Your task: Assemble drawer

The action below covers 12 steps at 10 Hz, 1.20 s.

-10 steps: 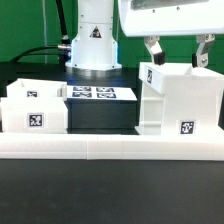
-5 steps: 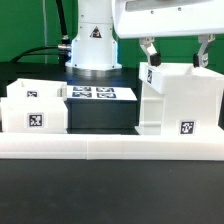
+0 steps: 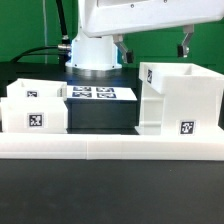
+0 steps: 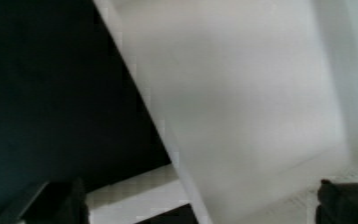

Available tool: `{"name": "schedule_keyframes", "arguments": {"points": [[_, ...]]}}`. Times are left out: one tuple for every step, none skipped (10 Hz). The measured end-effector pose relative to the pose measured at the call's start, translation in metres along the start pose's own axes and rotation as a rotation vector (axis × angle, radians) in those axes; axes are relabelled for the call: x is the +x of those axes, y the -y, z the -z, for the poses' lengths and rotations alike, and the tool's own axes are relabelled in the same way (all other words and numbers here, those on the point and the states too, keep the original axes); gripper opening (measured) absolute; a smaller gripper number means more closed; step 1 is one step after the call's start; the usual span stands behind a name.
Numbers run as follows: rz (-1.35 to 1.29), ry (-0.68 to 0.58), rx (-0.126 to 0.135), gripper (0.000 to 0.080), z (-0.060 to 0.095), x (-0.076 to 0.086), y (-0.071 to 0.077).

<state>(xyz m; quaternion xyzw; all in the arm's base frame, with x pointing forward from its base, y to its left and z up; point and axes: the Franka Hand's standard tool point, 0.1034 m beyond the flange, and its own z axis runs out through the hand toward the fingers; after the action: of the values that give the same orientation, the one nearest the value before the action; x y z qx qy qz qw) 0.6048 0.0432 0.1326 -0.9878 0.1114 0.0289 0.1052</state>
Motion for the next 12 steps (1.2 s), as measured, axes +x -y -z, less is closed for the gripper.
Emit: {"name": "schedule_keyframes", "arguments": {"points": [[0.068, 0.002, -0.004, 0.0648, -0.001, -0.001, -0.002], [0.281, 0.006, -0.04, 0.0648, -0.003, -0.004, -0.015], [0.339, 0.009, -0.047, 0.0648, -0.002, -0.008, -0.031], [0.36, 0.006, -0.055, 0.0648, 0.001, -0.01, -0.043], [0.408, -0.009, -0.066, 0.0648, 0.005, -0.01, -0.064], [0.426, -0.031, -0.08, 0.0648, 0.004, -0.009, -0.084], [0.433, -0.026, -0.079, 0.0648, 0.002, -0.01, -0.095], [0.423, -0.014, -0.071, 0.0648, 0.002, -0.01, -0.099], [0.427, -0.017, -0.073, 0.0648, 0.002, -0.009, -0.097], [0.427, -0.016, -0.073, 0.0648, 0.002, -0.01, -0.097], [0.471, -0.016, -0.09, 0.0648, 0.0, -0.009, -0.1], [0.582, -0.021, -0.149, 0.0648, -0.005, -0.01, -0.11]]}}
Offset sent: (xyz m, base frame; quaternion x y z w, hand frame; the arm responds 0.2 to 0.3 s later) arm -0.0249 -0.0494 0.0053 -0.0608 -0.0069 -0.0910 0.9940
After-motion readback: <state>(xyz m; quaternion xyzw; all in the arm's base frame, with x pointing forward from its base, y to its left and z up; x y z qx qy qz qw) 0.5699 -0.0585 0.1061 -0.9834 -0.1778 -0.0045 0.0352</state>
